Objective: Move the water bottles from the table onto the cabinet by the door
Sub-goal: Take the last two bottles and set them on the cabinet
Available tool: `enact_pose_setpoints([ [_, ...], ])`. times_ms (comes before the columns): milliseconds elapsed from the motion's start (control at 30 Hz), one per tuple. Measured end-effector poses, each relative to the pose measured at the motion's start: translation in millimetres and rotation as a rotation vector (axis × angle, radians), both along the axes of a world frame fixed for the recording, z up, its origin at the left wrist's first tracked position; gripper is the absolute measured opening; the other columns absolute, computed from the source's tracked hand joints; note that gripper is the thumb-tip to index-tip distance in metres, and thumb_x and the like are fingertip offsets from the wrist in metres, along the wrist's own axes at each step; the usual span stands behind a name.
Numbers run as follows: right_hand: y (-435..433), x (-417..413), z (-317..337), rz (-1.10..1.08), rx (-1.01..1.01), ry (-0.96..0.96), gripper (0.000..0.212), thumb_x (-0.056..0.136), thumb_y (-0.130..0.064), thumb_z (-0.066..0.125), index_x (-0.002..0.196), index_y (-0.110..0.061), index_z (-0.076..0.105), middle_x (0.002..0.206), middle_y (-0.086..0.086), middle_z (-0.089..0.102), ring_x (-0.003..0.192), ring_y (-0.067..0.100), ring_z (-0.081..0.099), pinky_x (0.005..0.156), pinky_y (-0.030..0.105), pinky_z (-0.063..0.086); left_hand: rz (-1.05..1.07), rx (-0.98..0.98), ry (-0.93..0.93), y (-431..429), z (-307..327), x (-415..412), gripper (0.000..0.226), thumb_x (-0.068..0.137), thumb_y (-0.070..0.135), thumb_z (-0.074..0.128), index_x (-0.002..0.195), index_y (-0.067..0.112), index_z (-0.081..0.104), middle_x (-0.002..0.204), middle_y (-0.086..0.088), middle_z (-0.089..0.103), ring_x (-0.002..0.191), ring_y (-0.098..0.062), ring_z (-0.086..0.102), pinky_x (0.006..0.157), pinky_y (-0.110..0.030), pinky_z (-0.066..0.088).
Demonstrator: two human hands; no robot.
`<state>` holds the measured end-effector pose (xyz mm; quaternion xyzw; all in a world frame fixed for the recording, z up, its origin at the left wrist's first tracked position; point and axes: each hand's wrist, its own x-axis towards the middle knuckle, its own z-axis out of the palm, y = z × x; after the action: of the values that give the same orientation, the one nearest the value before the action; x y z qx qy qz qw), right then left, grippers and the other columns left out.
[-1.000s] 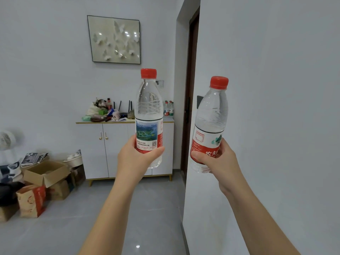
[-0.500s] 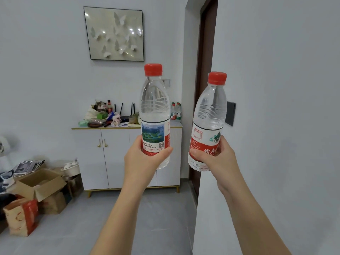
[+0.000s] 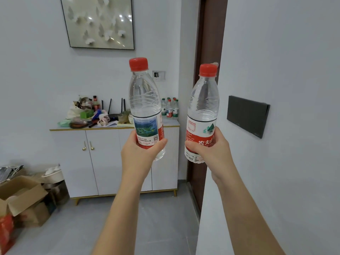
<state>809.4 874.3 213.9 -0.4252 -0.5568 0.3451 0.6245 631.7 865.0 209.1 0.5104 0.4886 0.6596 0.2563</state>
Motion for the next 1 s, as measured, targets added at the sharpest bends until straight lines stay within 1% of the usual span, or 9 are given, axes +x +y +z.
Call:
enact_pose_setpoints([
  [200,108.2,-24.9,-1.8,-0.029,0.026,0.027,0.062,0.073,-0.010,0.084,0.123,-0.032,0.054,0.110,-0.015,0.066,0.100,0.004,0.064,0.070,0.015,0.052,-0.009,0.001,0.011,112.7,-6.3,-28.3,0.048,0.070,0.027,0.085,0.109,0.033,0.058,0.097,0.017,0.069,0.089,0.001,0.066,0.077,-0.026,0.057],
  [367,206.3,-51.8,6.1,-0.036,0.029,0.030,0.061,0.075,-0.011,0.083,0.120,-0.036,0.051,0.105,-0.022,0.063,0.095,0.000,0.063,0.063,0.011,0.051,-0.037,-0.014,0.015,216.2,-4.4,-53.7,0.056,0.070,0.027,0.084,0.121,0.024,0.060,0.105,0.011,0.070,0.095,-0.005,0.066,0.079,-0.027,0.058],
  [433,239.8,-59.3,6.4,-0.028,0.030,0.022,0.061,0.074,-0.011,0.084,0.119,-0.037,0.053,0.105,-0.020,0.066,0.095,0.001,0.065,0.065,0.012,0.052,-0.037,-0.008,0.010,252.5,-3.7,-62.4,0.056,0.070,0.026,0.085,0.120,0.024,0.060,0.104,0.011,0.070,0.094,-0.004,0.067,0.078,-0.026,0.057],
  [533,285.2,-68.3,1.2,-0.021,0.024,0.002,0.056,0.073,-0.011,0.085,0.111,-0.040,0.055,0.105,-0.018,0.068,0.095,0.001,0.067,0.067,0.015,0.053,-0.036,-0.017,0.005,300.3,-6.5,-71.8,0.058,0.070,0.026,0.085,0.121,0.024,0.059,0.106,0.011,0.069,0.096,-0.005,0.066,0.076,-0.023,0.056],
  [600,311.9,-73.0,-4.9,-0.014,0.007,-0.004,0.055,0.072,-0.012,0.085,0.105,-0.042,0.055,0.104,-0.018,0.067,0.094,0.001,0.067,0.066,0.015,0.054,-0.037,-0.032,0.005,326.7,-12.4,-75.8,0.059,0.070,0.027,0.085,0.123,0.024,0.058,0.108,0.010,0.069,0.097,-0.006,0.066,0.077,-0.025,0.056],
  [700,348.2,-79.7,-16.4,-0.013,-0.009,0.010,0.058,0.071,-0.010,0.086,0.112,-0.039,0.056,0.106,-0.015,0.068,0.096,0.003,0.067,0.070,0.017,0.055,-0.018,-0.055,0.011,359.9,-23.4,-80.5,0.057,0.070,0.028,0.084,0.121,0.025,0.058,0.108,0.009,0.069,0.097,-0.007,0.066,0.081,-0.030,0.057],
  [800,385.4,-85.1,-28.3,-0.003,-0.028,0.035,0.060,0.071,-0.008,0.085,0.117,-0.034,0.057,0.109,-0.012,0.069,0.099,0.006,0.067,0.073,0.019,0.056,0.001,-0.080,0.031,393.7,-33.7,-83.7,0.055,0.071,0.026,0.084,0.119,0.025,0.058,0.107,0.009,0.069,0.095,-0.005,0.066,0.080,-0.027,0.057],
  [900,427.9,-89.5,-40.0,-0.005,-0.051,0.049,0.062,0.071,-0.009,0.085,0.122,-0.031,0.057,0.112,-0.011,0.068,0.102,0.007,0.066,0.078,0.022,0.056,0.002,-0.108,0.027,431.4,-44.4,-85.2,0.057,0.071,0.025,0.084,0.122,0.023,0.058,0.108,0.008,0.069,0.096,-0.008,0.066,0.081,-0.030,0.058],
  [1000,476.8,-91.2,-51.7,-0.008,-0.061,0.067,0.062,0.071,-0.008,0.085,0.120,-0.033,0.056,0.111,-0.012,0.068,0.100,0.005,0.066,0.076,0.020,0.054,0.009,-0.109,0.028,477.6,-52.8,-84.9,0.057,0.070,0.025,0.085,0.120,0.024,0.058,0.107,0.009,0.069,0.096,-0.007,0.066,0.080,-0.030,0.058],
])
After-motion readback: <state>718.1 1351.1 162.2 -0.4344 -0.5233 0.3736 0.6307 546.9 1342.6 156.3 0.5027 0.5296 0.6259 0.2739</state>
